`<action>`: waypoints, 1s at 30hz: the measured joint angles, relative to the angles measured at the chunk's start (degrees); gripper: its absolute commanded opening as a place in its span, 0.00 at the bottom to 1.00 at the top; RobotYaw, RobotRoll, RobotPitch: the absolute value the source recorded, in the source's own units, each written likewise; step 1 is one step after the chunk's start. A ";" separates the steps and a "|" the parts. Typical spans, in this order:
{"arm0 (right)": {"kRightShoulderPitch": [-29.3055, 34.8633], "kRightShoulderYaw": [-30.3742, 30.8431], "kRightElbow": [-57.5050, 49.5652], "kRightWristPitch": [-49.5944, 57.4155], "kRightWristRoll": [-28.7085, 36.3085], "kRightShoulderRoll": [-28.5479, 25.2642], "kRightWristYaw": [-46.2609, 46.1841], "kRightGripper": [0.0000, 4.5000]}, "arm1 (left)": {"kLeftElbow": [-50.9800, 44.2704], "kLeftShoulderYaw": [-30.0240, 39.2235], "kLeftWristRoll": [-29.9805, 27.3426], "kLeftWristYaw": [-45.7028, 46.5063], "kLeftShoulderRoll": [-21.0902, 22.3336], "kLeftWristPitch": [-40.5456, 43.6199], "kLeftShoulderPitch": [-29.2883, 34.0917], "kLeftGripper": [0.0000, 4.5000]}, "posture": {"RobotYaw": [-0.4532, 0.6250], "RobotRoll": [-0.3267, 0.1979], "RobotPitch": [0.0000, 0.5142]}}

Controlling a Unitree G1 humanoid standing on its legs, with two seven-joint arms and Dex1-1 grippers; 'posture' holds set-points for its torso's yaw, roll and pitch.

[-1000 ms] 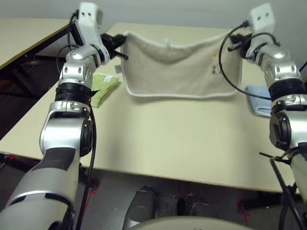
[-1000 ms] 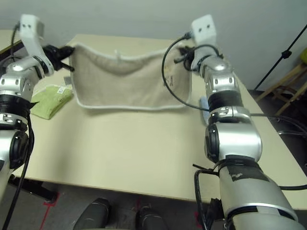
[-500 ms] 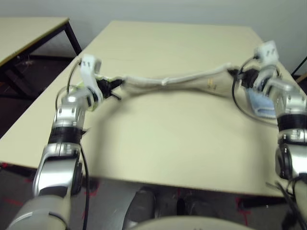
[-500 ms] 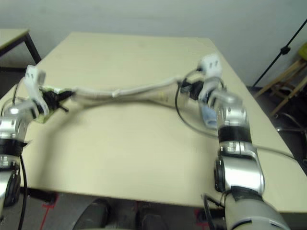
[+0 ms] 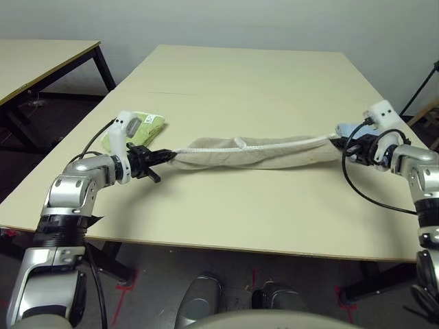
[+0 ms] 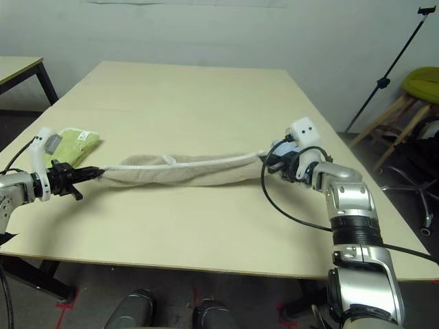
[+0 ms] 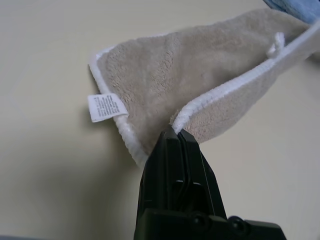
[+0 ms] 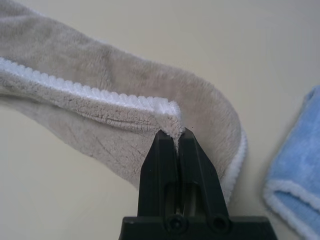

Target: Fold the towel and set it aside.

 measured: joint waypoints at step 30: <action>-7.68 6.05 12.38 -10.86 -5.05 0.70 -0.64 0.00 | 10.34 -4.51 8.23 4.98 -1.44 -9.34 -6.44 0.00 | 0.59 0.62 0.08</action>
